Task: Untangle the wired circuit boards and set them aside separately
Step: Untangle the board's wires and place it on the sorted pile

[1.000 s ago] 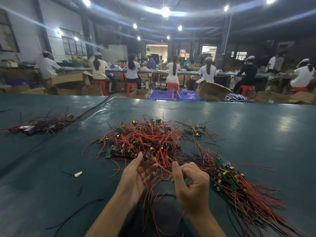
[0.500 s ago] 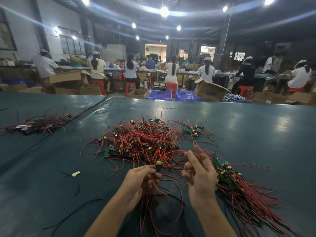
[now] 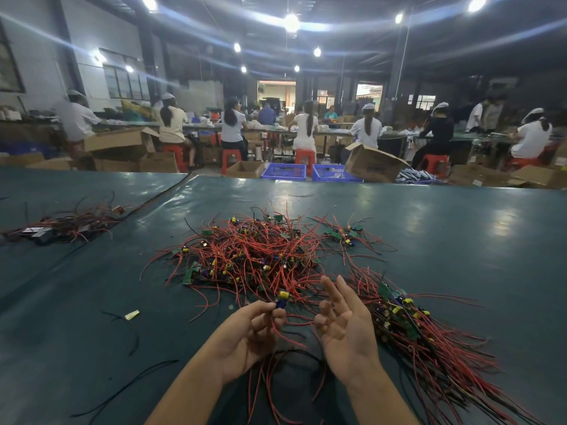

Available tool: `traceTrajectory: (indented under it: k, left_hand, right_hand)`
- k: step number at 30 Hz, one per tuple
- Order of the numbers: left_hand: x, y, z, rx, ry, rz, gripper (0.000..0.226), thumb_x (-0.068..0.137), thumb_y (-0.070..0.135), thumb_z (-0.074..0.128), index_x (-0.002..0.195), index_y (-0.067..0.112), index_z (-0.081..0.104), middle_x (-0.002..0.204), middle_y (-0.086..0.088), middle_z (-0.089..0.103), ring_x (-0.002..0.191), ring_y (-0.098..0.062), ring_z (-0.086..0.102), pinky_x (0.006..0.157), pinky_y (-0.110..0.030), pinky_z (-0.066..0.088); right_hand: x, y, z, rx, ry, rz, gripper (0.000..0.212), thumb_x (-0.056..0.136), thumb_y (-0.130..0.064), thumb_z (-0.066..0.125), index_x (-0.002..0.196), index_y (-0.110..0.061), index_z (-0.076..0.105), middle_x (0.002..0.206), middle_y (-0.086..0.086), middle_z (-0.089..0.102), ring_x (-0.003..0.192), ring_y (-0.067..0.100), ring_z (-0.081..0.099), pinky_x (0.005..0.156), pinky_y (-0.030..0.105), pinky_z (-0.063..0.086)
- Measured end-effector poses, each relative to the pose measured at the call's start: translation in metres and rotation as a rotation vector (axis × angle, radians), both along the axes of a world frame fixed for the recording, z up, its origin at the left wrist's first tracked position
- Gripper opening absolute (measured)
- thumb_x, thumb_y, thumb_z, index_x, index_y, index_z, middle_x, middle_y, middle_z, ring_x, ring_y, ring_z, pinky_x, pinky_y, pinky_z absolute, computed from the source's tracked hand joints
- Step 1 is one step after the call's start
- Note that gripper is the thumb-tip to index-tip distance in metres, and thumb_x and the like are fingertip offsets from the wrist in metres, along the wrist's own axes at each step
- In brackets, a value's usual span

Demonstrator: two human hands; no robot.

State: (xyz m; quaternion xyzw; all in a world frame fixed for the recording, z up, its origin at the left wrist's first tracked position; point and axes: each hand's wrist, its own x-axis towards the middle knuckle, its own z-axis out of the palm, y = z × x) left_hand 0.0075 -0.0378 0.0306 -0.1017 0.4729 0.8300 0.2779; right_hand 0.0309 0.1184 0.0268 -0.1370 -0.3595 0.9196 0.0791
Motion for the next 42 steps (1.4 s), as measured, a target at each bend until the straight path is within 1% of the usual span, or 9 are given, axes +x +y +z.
traceTrajectory:
  k: [4, 10, 14, 17, 21, 27, 31, 35, 42]
  left_hand:
    - [-0.001, 0.001, -0.001, 0.041, -0.018, 0.028, 0.033, 0.089, 0.009, 0.057, 0.061, 0.000, 0.072, 0.060, -0.004, 0.062, 0.049, -0.010, 0.048, 0.043, -0.017, 0.049]
    - [0.000, 0.004, -0.002, -0.114, 0.051, -0.046, 0.018, 0.086, 0.009, 0.062, 0.070, 0.007, 0.071, 0.067, -0.006, 0.069, 0.048, -0.011, 0.061, 0.045, -0.020, 0.051]
    - [0.001, 0.003, -0.003, -0.200, 0.121, -0.130, 0.014, 0.084, 0.011, 0.067, 0.094, 0.003, 0.069, 0.070, -0.007, 0.069, 0.052, -0.011, 0.061, 0.049, -0.022, 0.049]
    - [0.001, 0.001, -0.003, -0.238, 0.182, -0.159, 0.020, 0.083, 0.009, 0.069, 0.102, 0.002, 0.070, 0.072, -0.009, 0.069, 0.052, -0.012, 0.061, 0.048, -0.021, 0.050]
    - [0.000, -0.001, -0.003, -0.236, 0.186, -0.181, 0.026, 0.078, 0.010, 0.072, 0.103, 0.004, 0.072, 0.067, -0.006, 0.067, 0.049, -0.010, 0.059, 0.047, -0.021, 0.049]
    - [-0.005, -0.002, -0.004, 0.214, 0.033, -0.131, 0.035, 0.076, 0.004, 0.057, 0.108, -0.004, 0.068, 0.065, -0.007, 0.058, 0.044, -0.009, 0.050, 0.037, -0.018, 0.043]
    - [0.000, 0.005, -0.013, -0.079, 0.335, -0.170, 0.032, 0.076, 0.005, 0.073, 0.107, 0.006, 0.069, 0.084, -0.008, 0.069, 0.058, -0.014, 0.060, 0.050, -0.023, 0.050]
    - [0.006, 0.016, -0.017, -0.330, 0.598, -0.110, 0.054, 0.072, 0.050, 0.077, 0.100, 0.006, 0.064, 0.079, -0.011, 0.069, 0.068, -0.017, 0.064, 0.065, -0.031, 0.053]
    - [0.008, 0.017, -0.008, -0.270, 0.606, 0.120, 0.042, 0.070, 0.047, 0.066, 0.078, 0.006, 0.073, 0.080, -0.020, 0.073, 0.066, -0.026, 0.069, 0.057, -0.026, 0.054]
  right_hand:
    - [-0.002, -0.006, -0.005, 0.115, -0.054, 0.000, 0.042, 0.077, -0.022, 0.074, 0.117, -0.013, 0.063, 0.091, -0.002, 0.077, 0.053, 0.006, 0.054, 0.039, 0.019, 0.040]
    - [-0.005, -0.012, -0.014, 0.508, -0.059, 0.010, 0.009, 0.081, -0.031, 0.077, 0.085, -0.023, 0.079, 0.079, -0.006, 0.075, 0.066, 0.004, 0.064, 0.045, 0.019, 0.044]
    - [-0.003, -0.013, -0.015, 0.650, -0.046, -0.023, 0.028, 0.086, -0.037, 0.073, 0.071, -0.014, 0.076, 0.065, 0.002, 0.065, 0.060, 0.012, 0.056, 0.045, 0.020, 0.044]
    - [-0.003, -0.012, -0.015, 0.651, -0.033, -0.055, 0.041, 0.086, -0.038, 0.071, 0.075, 0.002, 0.069, 0.068, 0.013, 0.054, 0.063, 0.024, 0.051, 0.048, 0.026, 0.048]
    - [-0.003, -0.011, -0.010, 0.582, -0.074, -0.072, 0.025, 0.090, -0.036, 0.067, 0.076, -0.021, 0.081, 0.079, 0.010, 0.074, 0.073, 0.026, 0.065, 0.055, 0.030, 0.055]
    - [-0.003, -0.010, -0.006, 0.442, -0.084, -0.060, 0.028, 0.090, -0.033, 0.067, 0.070, -0.019, 0.080, 0.072, 0.006, 0.075, 0.057, 0.011, 0.067, 0.045, 0.023, 0.047]
    - [0.001, -0.014, -0.005, 0.436, -0.050, -0.113, 0.032, 0.089, -0.030, 0.069, 0.066, -0.008, 0.078, 0.069, 0.015, 0.073, 0.055, 0.019, 0.066, 0.049, 0.027, 0.053]
    - [0.007, -0.026, -0.003, 0.516, 0.004, -0.082, 0.029, 0.088, -0.032, 0.067, 0.068, -0.015, 0.079, 0.070, 0.015, 0.074, 0.059, 0.023, 0.067, 0.049, 0.030, 0.055]
    - [0.014, -0.038, 0.004, 0.616, 0.138, -0.055, 0.031, 0.078, -0.047, 0.064, 0.069, -0.021, 0.079, 0.071, 0.006, 0.075, 0.067, 0.016, 0.071, 0.064, 0.024, 0.058]
